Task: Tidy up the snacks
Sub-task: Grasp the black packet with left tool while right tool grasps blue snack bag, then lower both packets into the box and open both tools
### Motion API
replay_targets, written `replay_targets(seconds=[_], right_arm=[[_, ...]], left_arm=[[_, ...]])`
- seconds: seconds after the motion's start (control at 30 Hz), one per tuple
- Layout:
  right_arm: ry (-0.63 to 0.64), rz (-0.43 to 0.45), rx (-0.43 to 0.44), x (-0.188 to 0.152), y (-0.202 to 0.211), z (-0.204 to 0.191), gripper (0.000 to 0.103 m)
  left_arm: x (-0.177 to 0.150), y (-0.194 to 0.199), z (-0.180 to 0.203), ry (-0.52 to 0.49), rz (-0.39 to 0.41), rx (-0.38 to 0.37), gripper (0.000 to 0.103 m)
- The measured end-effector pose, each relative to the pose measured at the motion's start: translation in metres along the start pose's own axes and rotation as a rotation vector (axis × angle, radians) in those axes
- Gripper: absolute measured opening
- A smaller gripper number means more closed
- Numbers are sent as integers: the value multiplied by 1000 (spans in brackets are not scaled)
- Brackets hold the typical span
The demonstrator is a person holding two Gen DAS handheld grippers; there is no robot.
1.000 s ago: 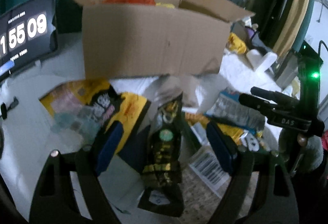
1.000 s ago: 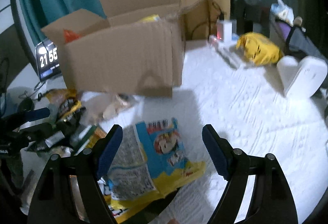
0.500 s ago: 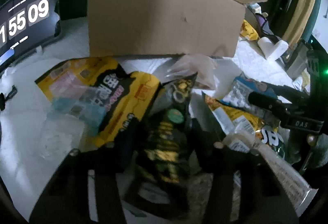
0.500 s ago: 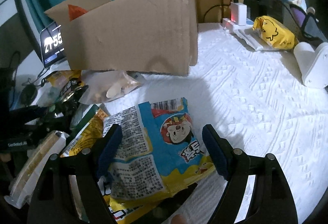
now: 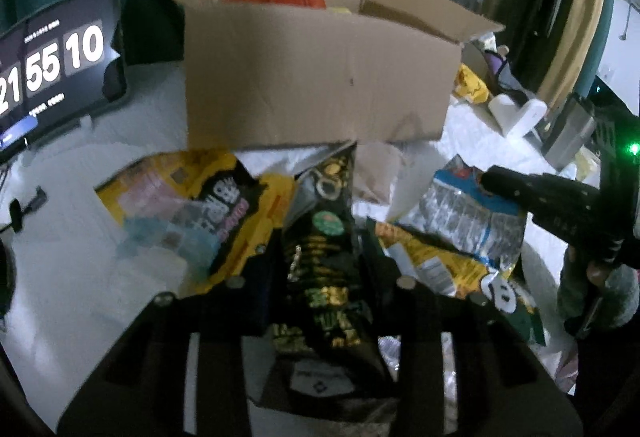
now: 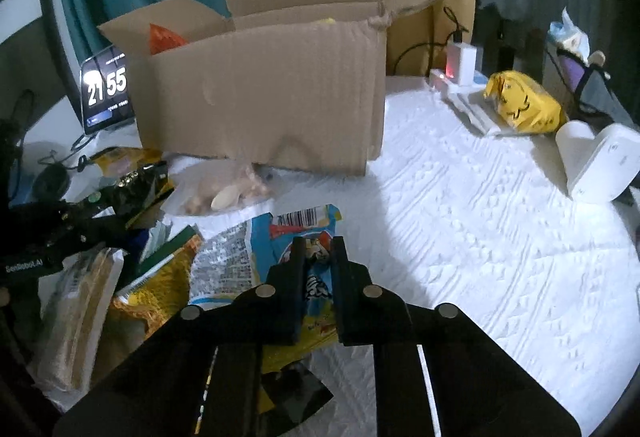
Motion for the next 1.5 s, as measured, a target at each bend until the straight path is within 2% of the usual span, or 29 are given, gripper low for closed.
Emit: replay_targets(seconds=[0.5, 0.97, 1.27, 1.5], right_arm=[[31, 134, -52, 43, 50, 4, 11], [77, 233, -57, 89, 76, -6, 11], [115, 293, -51, 123, 83, -18, 11], [134, 334, -36, 150, 77, -30, 11]], left_arm=[[26, 38, -6, -18, 112, 14, 36], [74, 73, -18, -49, 245, 58, 36], [112, 80, -25, -71, 305, 83, 36], [139, 67, -34, -62, 316, 96, 36]])
Point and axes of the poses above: each gripper's, at about its wrist camera, not at the fingertips, and y roughly against the way its jaws point, z to its right, x to its top, the point moved 1 cm from there along -y, roughly the way its jaws point, and after that the axes turned 11 degrees about -z, right-handed, at the moved point
